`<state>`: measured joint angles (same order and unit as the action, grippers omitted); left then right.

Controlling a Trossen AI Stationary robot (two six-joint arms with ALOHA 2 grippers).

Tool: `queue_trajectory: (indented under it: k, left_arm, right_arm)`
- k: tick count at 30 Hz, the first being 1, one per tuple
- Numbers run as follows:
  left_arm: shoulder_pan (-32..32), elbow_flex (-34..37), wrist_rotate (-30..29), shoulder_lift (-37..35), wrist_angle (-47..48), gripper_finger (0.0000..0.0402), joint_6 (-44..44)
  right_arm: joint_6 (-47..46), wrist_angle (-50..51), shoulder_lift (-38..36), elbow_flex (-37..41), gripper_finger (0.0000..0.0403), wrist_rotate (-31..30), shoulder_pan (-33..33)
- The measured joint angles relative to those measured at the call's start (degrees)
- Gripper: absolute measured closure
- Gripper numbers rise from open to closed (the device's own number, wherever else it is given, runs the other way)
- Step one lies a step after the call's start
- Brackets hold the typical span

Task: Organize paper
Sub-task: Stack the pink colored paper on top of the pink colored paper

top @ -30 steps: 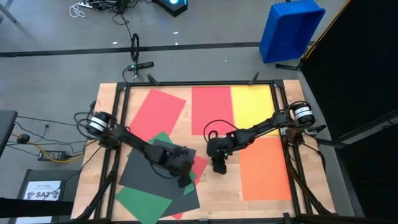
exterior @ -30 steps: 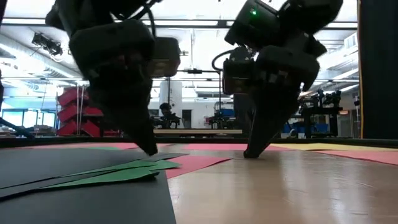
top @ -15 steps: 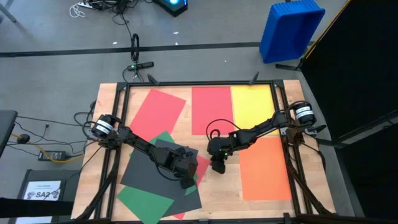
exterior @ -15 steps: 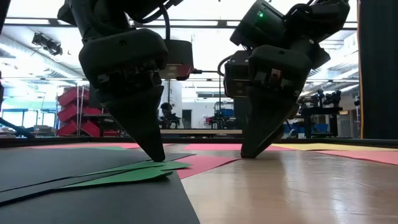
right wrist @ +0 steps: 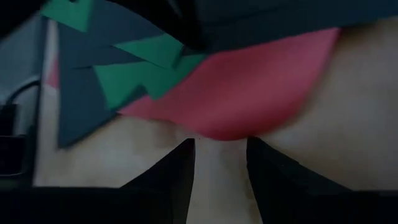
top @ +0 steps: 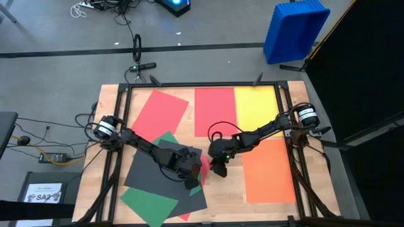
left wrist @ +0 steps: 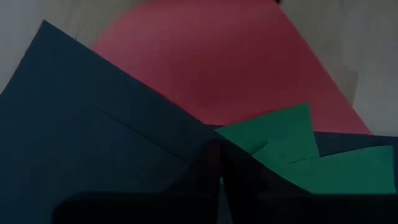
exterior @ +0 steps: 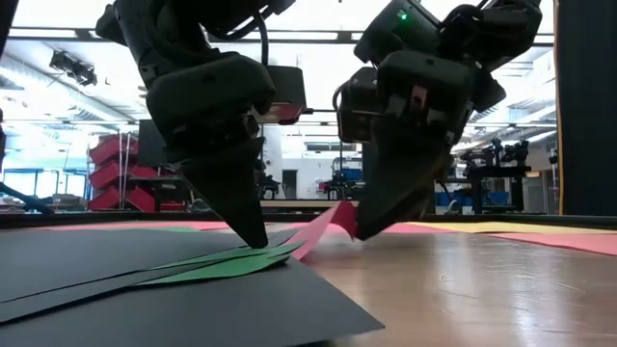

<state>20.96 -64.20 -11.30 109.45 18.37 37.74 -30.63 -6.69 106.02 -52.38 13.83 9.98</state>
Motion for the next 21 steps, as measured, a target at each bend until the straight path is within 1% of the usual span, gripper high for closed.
queue_trajectory:
  k: [4, 9, 14, 17, 21]
  left_arm:
    - [0.0, 0.0, 0.0, 0.0, 0.0, 0.0402, 0.0]
    - [0.0, 0.0, 0.0, 0.0, 0.1, 0.0402, 0.2]
    - [0.0, 0.0, 0.0, 0.0, 0.2, 0.0402, 0.3]
    - [0.0, 0.0, 0.0, 0.0, 0.2, 0.0402, 0.4]
    - [0.0, 0.0, 0.1, 0.0, 0.2, 0.0402, 0.4]
  right_arm:
    - [-1.1, -2.4, 0.0, 0.0, 0.0280, 2.4, 0.0]
    - [-4.2, -2.6, 0.0, 0.0, 0.0281, 2.9, 0.4]
    - [-8.0, -6.2, -0.1, 1.8, 0.0280, 2.9, 0.4]
    - [-10.0, -10.6, -0.1, 3.5, 0.0279, 2.9, 0.1]
    - [-14.4, -19.2, -0.1, 7.2, 0.0281, 2.9, -1.2]
